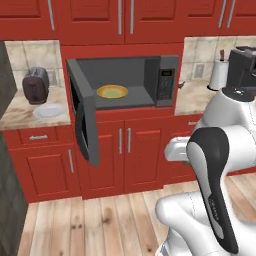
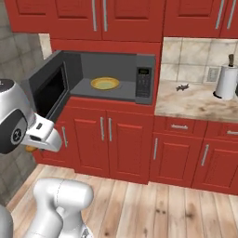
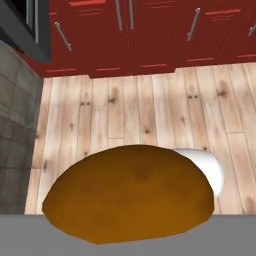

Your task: Pick the mushroom from the counter and place it in the microwave.

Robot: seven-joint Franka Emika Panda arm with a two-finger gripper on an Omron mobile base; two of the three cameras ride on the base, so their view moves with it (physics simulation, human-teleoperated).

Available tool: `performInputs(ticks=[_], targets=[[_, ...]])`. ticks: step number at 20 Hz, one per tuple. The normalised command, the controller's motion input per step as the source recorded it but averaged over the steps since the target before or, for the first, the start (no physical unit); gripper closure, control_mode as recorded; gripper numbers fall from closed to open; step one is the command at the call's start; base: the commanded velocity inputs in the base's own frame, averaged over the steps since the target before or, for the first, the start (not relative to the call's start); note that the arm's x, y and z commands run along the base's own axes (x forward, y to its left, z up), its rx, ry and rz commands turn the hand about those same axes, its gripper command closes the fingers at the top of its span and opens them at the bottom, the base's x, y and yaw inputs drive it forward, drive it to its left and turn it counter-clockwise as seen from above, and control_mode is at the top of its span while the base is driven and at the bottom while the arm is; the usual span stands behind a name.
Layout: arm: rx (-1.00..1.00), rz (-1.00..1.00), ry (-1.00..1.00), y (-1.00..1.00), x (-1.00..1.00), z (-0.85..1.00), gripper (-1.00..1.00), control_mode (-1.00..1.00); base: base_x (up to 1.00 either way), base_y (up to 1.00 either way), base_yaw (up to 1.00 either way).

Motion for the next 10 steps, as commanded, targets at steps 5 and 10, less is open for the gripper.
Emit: performInputs(ticks=[5,10], targets=[[0.00,0.00,0.00,0.00,0.00,0.00,1.00,1.00,0.74,-0.20,0.21],[0.00,0.00,0.00,0.00,0.00,0.00,1.00,1.00,0.74,-0.27,0.18]])
